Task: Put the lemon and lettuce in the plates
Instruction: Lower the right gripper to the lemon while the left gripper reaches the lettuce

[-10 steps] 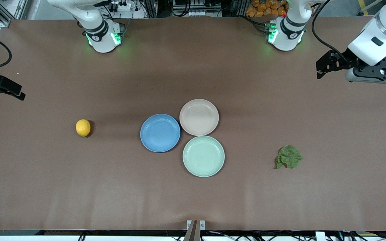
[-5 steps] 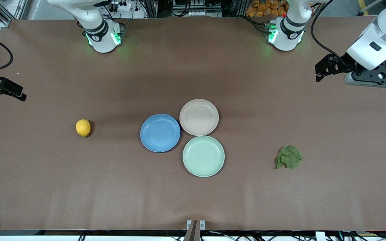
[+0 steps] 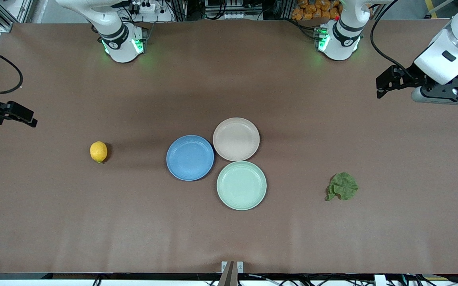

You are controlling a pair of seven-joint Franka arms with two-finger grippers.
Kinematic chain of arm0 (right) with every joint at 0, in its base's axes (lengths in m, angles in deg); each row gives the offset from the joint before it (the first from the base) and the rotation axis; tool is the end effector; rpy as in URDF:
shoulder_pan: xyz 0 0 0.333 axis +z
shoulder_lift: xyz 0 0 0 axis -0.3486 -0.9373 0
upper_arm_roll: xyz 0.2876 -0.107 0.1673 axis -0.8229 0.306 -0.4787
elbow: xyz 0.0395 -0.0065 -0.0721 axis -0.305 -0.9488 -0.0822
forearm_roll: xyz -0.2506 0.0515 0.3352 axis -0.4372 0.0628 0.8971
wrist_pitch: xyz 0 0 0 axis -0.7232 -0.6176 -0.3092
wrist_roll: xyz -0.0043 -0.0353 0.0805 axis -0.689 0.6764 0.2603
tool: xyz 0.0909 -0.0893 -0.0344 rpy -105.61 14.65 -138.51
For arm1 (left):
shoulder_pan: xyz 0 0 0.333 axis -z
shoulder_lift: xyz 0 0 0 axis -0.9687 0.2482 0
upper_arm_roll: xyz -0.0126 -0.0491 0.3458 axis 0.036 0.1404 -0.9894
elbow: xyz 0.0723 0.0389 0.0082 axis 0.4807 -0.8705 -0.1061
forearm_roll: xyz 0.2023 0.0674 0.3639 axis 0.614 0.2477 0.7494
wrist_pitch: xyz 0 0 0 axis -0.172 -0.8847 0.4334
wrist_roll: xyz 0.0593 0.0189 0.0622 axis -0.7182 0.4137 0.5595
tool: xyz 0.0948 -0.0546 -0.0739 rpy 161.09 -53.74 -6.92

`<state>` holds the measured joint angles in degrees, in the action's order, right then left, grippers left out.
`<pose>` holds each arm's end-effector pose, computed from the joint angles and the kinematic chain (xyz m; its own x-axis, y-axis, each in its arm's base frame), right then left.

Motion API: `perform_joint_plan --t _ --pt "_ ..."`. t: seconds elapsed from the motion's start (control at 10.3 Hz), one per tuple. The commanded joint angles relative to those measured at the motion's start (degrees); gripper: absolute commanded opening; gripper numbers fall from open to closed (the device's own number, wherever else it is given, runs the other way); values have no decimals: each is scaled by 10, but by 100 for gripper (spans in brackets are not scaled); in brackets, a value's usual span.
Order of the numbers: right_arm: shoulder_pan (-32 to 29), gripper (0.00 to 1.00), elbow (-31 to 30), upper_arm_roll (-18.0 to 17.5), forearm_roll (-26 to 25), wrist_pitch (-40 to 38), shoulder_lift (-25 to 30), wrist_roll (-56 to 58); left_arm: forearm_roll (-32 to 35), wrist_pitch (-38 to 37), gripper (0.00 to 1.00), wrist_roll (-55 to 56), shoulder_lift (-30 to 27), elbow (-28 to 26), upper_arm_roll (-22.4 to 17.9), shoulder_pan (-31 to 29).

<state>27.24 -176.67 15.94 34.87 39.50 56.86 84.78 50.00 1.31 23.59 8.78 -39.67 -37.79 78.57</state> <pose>0.6154 -0.0335 0.5966 0.9954 -0.0959 0.0036 -0.0959 -0.9954 -0.0059 0.5681 -0.1224 0.6543 0.9931 -0.1174 -0.0043 -0.1174 -0.9931 0.0025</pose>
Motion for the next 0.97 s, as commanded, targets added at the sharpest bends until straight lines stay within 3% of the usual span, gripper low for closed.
perform_joint_plan --t 0.0,0.39,0.87 --pt "-5 100 -28 -3 -4 22 8 0 -13 9 100 -19 17 6 -1 -5" --pt "-10 100 -64 -4 -3 56 6 13 -13 39 100 -20 69 -3 -2 -12" --pt "-17 100 -170 -3 -3 164 6 38 -8 118 100 -20 117 -32 0 -7"
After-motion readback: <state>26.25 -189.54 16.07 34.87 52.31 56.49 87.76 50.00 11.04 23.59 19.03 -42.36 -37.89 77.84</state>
